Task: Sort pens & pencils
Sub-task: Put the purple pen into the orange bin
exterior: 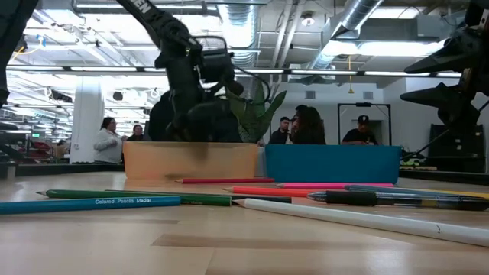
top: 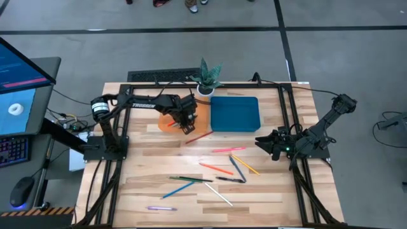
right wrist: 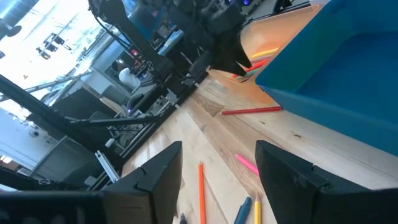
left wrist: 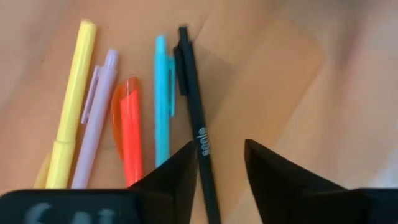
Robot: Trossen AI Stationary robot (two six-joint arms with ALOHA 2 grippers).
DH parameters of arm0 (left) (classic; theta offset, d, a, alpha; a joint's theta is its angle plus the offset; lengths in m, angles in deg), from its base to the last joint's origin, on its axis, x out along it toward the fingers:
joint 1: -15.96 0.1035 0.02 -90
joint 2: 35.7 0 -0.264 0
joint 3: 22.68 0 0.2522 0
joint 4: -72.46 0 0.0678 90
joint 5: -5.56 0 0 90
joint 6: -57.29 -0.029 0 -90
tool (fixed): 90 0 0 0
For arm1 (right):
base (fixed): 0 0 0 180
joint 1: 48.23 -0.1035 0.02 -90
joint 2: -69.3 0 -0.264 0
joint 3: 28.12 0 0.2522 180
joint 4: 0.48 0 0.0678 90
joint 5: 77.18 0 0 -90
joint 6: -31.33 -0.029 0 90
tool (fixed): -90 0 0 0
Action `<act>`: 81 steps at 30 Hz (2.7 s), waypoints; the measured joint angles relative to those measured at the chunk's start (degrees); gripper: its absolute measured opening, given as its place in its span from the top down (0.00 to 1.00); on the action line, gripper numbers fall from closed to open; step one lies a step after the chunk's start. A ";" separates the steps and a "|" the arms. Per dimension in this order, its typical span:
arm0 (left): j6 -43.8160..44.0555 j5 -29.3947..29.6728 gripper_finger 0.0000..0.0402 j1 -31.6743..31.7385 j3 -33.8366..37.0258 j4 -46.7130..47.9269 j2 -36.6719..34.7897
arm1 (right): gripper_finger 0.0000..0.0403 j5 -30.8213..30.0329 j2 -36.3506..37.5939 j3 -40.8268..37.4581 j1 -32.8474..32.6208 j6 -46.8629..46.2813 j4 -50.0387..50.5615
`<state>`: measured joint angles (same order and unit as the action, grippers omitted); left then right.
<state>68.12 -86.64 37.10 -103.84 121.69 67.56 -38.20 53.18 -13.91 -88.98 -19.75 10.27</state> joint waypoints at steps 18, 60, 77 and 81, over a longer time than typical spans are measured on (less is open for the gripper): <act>1.84 -2.34 0.57 -11.47 -32.59 18.27 -0.11 | 0.44 0.00 0.00 0.00 0.01 0.38 -0.02; 42.04 11.18 0.57 -61.96 -34.43 26.82 1.51 | 0.44 3.22 0.02 0.00 -0.04 -1.53 -0.37; 49.65 10.43 0.57 -71.44 -34.48 29.75 15.89 | 0.44 3.35 0.01 0.00 -0.02 -1.54 -0.42; 49.02 9.55 0.57 -71.09 -34.48 29.16 17.78 | 0.44 3.30 0.00 0.00 -0.02 -1.52 -0.42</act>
<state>117.14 -77.08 -33.99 -138.32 150.85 85.34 -34.90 53.18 -13.91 -89.01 -21.27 9.86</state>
